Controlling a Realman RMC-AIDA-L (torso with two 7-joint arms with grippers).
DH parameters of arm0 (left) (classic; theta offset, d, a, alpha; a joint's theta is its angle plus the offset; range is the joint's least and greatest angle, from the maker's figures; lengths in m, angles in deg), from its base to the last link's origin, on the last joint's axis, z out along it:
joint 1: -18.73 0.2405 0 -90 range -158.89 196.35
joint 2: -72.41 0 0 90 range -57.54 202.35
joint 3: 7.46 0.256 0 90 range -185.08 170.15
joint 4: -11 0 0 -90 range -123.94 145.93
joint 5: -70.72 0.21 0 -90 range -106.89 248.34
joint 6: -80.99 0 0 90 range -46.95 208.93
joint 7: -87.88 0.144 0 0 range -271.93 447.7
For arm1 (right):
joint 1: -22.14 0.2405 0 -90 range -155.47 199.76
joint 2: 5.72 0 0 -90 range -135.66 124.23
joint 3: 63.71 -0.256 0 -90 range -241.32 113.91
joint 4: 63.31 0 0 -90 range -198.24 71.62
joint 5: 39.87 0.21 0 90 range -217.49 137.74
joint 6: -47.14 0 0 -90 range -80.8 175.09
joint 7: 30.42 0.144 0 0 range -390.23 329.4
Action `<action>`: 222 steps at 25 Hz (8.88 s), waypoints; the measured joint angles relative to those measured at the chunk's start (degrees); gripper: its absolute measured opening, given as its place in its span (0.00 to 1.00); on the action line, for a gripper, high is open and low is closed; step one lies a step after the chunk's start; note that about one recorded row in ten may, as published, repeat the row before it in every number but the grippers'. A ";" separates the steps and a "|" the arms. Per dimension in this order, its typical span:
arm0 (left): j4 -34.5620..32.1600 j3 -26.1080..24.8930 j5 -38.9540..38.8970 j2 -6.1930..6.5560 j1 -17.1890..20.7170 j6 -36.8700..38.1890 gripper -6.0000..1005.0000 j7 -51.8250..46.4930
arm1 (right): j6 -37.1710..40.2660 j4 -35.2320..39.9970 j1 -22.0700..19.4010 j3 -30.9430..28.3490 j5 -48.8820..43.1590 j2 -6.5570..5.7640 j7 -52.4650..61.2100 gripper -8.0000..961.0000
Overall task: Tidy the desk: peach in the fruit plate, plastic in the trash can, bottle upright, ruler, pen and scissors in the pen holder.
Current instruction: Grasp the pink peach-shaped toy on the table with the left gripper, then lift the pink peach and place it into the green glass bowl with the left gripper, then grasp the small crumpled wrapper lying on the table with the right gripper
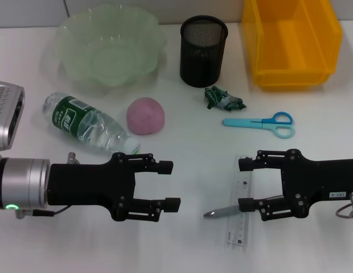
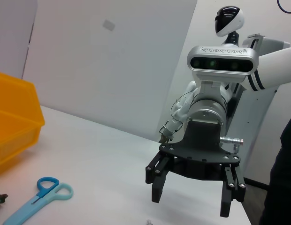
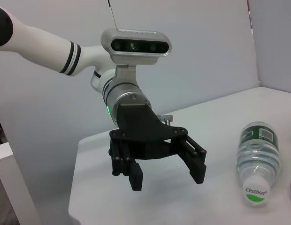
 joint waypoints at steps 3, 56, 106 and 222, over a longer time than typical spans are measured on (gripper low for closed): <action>-0.03 0.00 0.00 0.00 0.06 0.17 0.77 0.08 | 0.00 0.00 0.02 0.00 0.00 0.06 0.00 0.83; -13.34 5.08 21.13 -2.08 -14.01 -34.38 0.74 -22.90 | -0.68 -0.62 0.12 -0.51 -2.11 0.23 1.32 0.83; -19.26 10.12 -16.12 -2.10 -7.01 -53.00 0.09 -20.59 | -1.41 -0.62 -0.22 -0.55 -2.10 0.22 2.26 0.83; 3.72 -0.88 -8.98 -1.50 4.39 -5.79 0.80 12.09 | -46.61 10.13 23.19 31.17 -25.98 2.94 51.21 0.70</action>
